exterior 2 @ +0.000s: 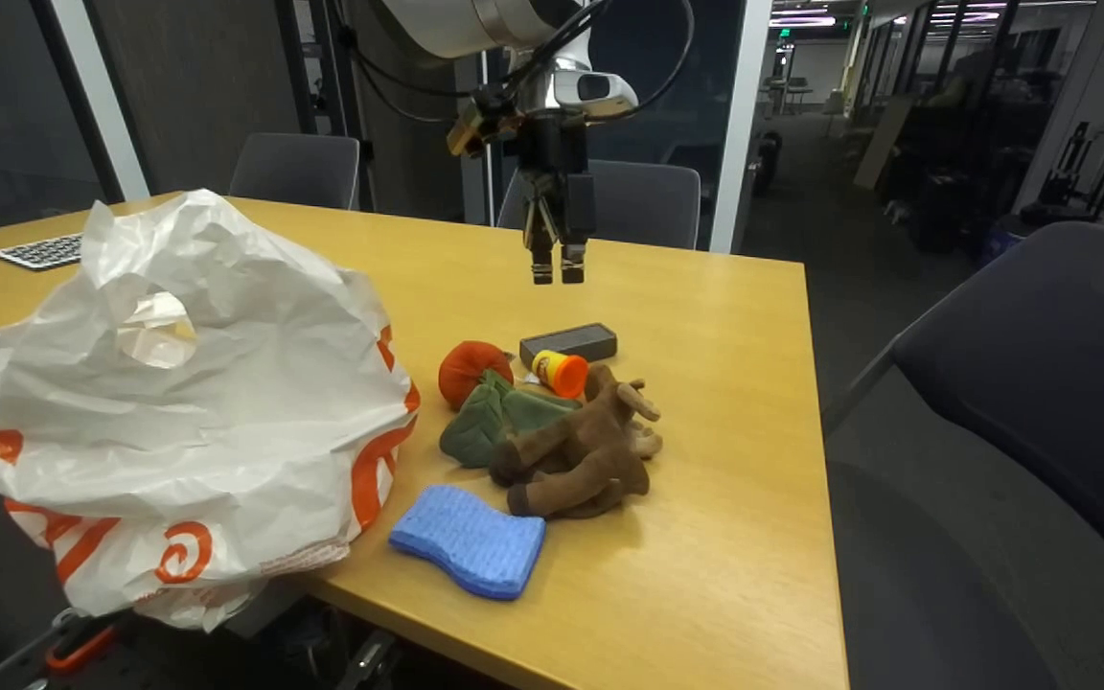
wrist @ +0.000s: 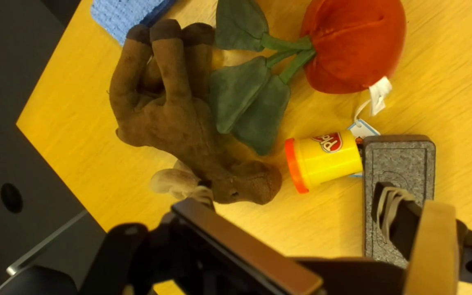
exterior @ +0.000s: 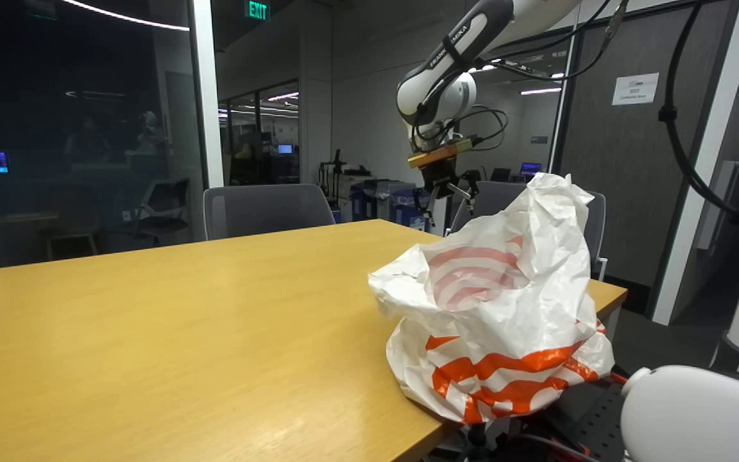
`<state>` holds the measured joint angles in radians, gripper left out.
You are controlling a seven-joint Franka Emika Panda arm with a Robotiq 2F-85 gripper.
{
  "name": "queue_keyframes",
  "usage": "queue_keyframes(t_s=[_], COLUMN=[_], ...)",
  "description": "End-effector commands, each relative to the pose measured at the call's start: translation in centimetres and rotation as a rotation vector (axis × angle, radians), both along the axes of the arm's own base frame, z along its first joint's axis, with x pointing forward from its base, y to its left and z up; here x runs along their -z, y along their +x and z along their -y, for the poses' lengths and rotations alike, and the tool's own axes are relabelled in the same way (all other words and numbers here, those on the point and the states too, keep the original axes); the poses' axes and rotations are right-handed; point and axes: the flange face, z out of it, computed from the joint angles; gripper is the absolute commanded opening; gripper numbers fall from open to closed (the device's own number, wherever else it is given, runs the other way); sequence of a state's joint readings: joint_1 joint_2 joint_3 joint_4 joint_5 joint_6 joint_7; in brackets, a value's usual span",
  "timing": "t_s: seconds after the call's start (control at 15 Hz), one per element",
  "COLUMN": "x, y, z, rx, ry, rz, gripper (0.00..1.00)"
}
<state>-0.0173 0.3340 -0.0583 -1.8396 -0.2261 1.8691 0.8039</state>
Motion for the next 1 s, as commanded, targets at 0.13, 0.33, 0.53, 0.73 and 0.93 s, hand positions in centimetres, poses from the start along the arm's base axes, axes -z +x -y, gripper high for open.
queue_keyframes(t_s=[0.13, 0.33, 0.53, 0.73, 0.93], x=[-0.1, -0.1, 1.9, 3.6, 5.6], y=[0.0, 0.0, 4.7, 8.1, 10.8], z=[0.0, 0.0, -3.5, -6.7, -7.2], rx=[0.0, 0.0, 0.033, 0.131, 0.233], ry=[0.0, 0.0, 0.087, 0.253, 0.285], rz=[0.0, 0.0, 0.112, 0.173, 0.228], gripper=[1.0, 1.0, 1.0, 1.0, 1.0])
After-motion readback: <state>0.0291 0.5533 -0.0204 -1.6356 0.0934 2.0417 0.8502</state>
